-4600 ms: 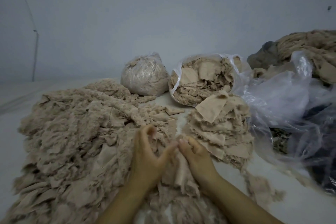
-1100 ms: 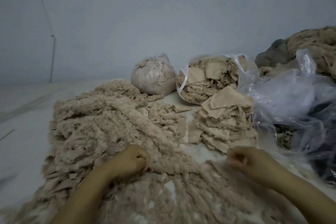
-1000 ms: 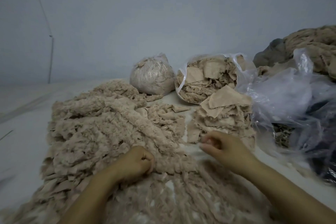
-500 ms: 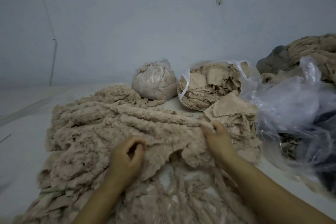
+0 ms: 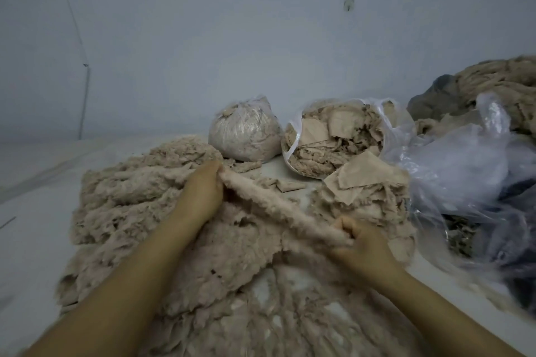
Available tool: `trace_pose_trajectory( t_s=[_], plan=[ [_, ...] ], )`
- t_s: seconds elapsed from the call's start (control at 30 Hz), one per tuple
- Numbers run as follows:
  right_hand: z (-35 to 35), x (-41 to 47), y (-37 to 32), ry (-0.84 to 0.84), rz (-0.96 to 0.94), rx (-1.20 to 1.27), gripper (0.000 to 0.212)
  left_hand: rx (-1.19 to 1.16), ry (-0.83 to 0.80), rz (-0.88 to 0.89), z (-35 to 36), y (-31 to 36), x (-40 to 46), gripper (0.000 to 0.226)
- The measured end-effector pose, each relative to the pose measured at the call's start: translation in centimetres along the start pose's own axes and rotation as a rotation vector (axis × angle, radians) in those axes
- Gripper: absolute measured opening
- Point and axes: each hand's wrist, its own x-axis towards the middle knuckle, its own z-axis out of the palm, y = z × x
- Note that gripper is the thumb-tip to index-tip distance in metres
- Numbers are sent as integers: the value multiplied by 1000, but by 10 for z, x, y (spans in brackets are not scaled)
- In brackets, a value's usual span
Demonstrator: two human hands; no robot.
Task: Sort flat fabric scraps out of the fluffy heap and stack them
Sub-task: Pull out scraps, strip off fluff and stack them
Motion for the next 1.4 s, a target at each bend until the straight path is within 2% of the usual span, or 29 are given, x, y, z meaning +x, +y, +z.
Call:
trace_pose_trajectory(
  t_s=[0.07, 0.13, 0.3, 0.43, 0.47, 0.53, 0.6, 0.63, 0.67, 0.7, 0.77, 0.8, 0.83, 0.87, 0.93, 0.97, 1.03, 1.13, 1.2, 1.4],
  plan=[
    [0, 5, 5, 144, -73, -233, 43, -141, 128, -8, -7, 12, -1, 20],
    [-4, 4, 9, 138, -92, -355, 40, -205, 125, -7, -11, 10, -18, 28],
    [-11, -41, 20, -175, -185, -478, 13, -44, -228, 90, -10, -20, -87, 24],
    [-13, -77, 7, -415, -284, -387, 25, 24, -528, 206, -4, -18, -112, 32],
    [-11, -86, 4, -427, -316, -374, 26, 13, -529, 183, -2, -17, -113, 29],
    [-8, -102, -2, -468, -399, -414, 27, -63, -426, 20, 2, -15, -110, 25],
    [-9, -111, -5, -576, -344, -399, 38, -127, -298, -169, 3, -16, -103, 32],
    [-12, -113, -5, -638, -271, -323, 36, -101, -270, -206, 1, -14, -101, 37],
    [-16, -111, -8, -612, -198, -245, 28, -9, -268, -189, -1, -13, -100, 39],
    [-21, -106, -11, -494, -144, -182, 19, 121, -281, -139, -2, -10, -99, 38],
    [-25, -83, -11, -239, -46, -112, 18, 309, -277, -2, -3, 3, -99, 24],
    [-23, -68, -10, -204, 21, -134, 18, 311, -246, 67, -1, 12, -99, 14],
    [-19, -54, -6, -214, 93, -191, 14, 262, -230, 131, 2, 22, -99, 4],
    [-13, -41, -5, -248, 156, -274, 19, 169, -231, 176, 9, 33, -98, 10],
    [5, -25, 4, -338, 250, -403, 44, -4, -345, 284, 27, 51, -99, 27],
    [15, -22, 8, -377, 244, -440, 42, -28, -422, 346, 37, 57, -101, 33],
    [33, -21, 17, -343, 146, -439, 15, 14, -518, 442, 54, 57, -108, 44],
    [34, -17, 29, -31, 232, -160, 27, 146, -633, 405, 68, 28, -118, 68],
    [27, -15, 33, 173, 304, 13, 27, 214, -730, 349, 71, 10, -119, 78],
    [27, -14, 29, 376, 324, 241, 21, 166, -830, 285, 72, -6, -110, 91]
  ],
)
